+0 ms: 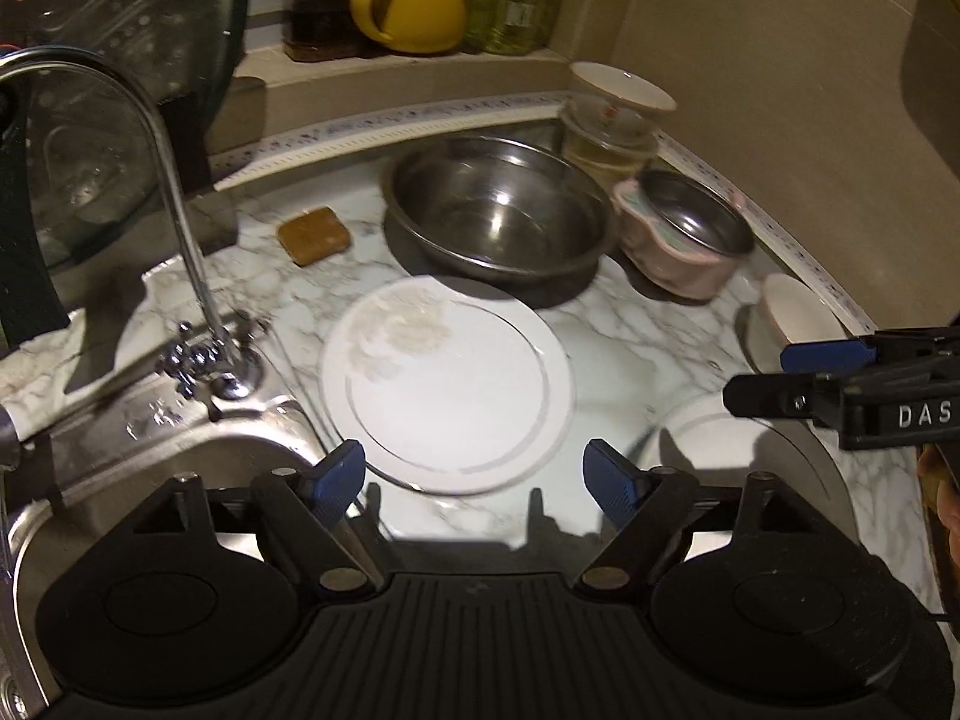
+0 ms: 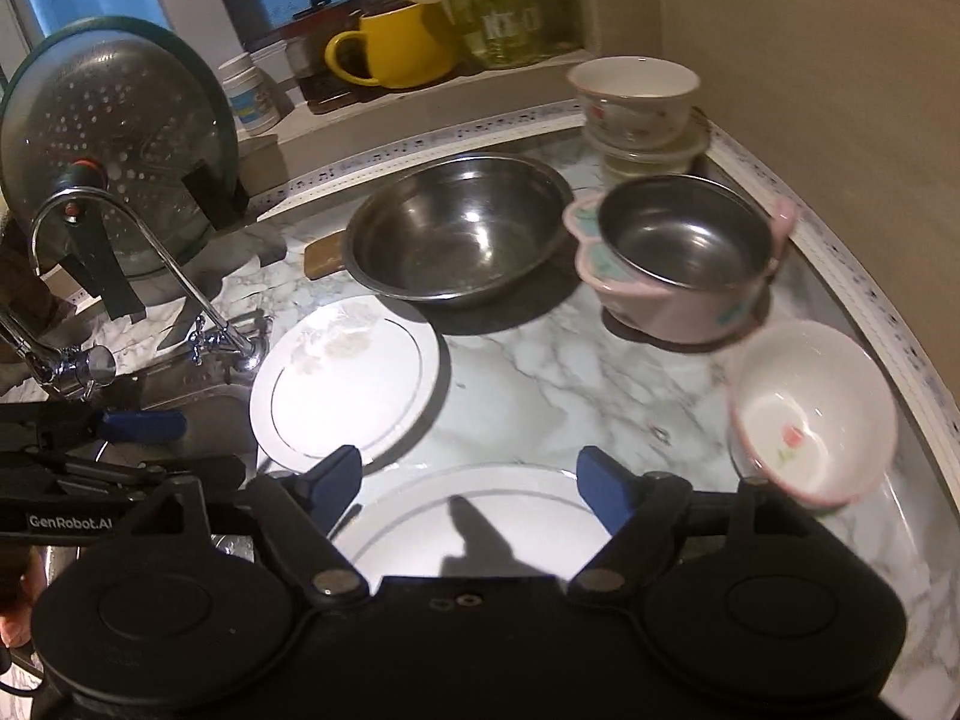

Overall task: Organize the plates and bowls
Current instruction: 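Close both grippers on the rim of the floral white plate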

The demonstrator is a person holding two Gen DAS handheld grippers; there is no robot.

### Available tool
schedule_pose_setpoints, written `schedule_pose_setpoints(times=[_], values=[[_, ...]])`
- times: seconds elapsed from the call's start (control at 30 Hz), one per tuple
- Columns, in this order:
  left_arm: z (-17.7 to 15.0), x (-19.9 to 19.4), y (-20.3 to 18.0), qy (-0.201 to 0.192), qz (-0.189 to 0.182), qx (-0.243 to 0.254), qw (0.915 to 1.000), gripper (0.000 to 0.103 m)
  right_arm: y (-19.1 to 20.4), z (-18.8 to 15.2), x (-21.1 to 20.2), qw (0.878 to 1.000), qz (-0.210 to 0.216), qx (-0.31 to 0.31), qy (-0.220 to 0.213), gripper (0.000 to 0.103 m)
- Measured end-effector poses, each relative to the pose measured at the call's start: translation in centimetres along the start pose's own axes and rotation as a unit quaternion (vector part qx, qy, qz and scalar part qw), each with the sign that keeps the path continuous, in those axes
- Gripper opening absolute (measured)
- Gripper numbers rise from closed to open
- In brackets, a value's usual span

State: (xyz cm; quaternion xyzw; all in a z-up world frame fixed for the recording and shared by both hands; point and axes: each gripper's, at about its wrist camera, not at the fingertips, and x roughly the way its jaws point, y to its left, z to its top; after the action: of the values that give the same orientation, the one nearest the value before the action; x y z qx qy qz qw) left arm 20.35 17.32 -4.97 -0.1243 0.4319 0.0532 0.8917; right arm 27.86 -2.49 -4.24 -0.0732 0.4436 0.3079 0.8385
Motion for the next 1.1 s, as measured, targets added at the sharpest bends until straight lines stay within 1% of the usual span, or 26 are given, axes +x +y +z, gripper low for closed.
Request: schedule_pose_setpoints(times=[0.1, 0.17, 0.2, 0.27, 0.37, 0.53, 0.63, 0.77, 0.87, 0.97, 1.0, 1.1], values=[[0.7, 0.8, 1.2, -0.004, 0.005, -0.007, 1.0, 0.08, 0.6, 0.8, 1.2, 1.0, 0.002, -0.009, 0.005, 0.086], [1.1, 1.5, 2.3, -0.002, -0.006, -0.021, 0.9998, 0.08, 0.7, 1.3, 1.9, 1.0, 0.004, -0.006, 0.002, 0.091], [1.3, 2.0, 2.8, 0.003, -0.012, -0.028, 0.9995, 0.08, 0.8, 1.5, 2.3, 1.0, 0.005, -0.006, -0.001, 0.095], [1.6, 2.8, 3.7, 0.009, -0.01, -0.037, 0.9992, 0.08, 1.0, 2.0, 3.0, 1.0, 0.005, -0.007, -0.003, 0.096], [2.2, 4.4, 4.4, 0.022, 0.0, -0.031, 0.9993, 0.08, 1.0, 2.6, 4.5, 1.0, 0.003, -0.005, 0.006, 0.096], [2.7, 6.6, 5.6, 0.041, -0.005, -0.039, 0.9984, 0.08, 1.0, 3.5, 7.0, 1.0, -0.004, -0.003, 0.022, 0.096], [2.6, 7.3, 5.9, 0.041, 0.001, -0.041, 0.9983, 0.08, 0.8, 4.0, 8.5, 0.999, -0.002, 0.007, 0.033, 0.096], [2.7, 8.2, 6.5, 0.043, 0.0, -0.055, 0.9976, 0.08, 0.4, 4.7, 10.0, 0.999, 0.004, 0.026, 0.047, 0.093], [2.6, 8.9, 7.0, 0.051, 0.0, -0.065, 0.9965, 0.08, 0.5, 5.0, 11.0, 0.998, 0.003, 0.026, 0.055, 0.09], [2.4, 9.4, 7.5, 0.058, -0.006, -0.079, 0.9952, 0.08, 0.4, 5.1, 11.9, 0.997, 0.009, 0.031, 0.066, 0.083], [2.4, 9.5, 7.7, 0.059, -0.01, -0.085, 0.9945, 0.079, 0.4, 5.2, 12.2, 0.997, 0.012, 0.032, 0.069, 0.08], [2.3, 9.5, 8.0, 0.055, -0.018, -0.096, 0.9937, 0.079, 0.4, 5.3, 12.9, 0.996, 0.018, 0.038, 0.077, 0.076]])
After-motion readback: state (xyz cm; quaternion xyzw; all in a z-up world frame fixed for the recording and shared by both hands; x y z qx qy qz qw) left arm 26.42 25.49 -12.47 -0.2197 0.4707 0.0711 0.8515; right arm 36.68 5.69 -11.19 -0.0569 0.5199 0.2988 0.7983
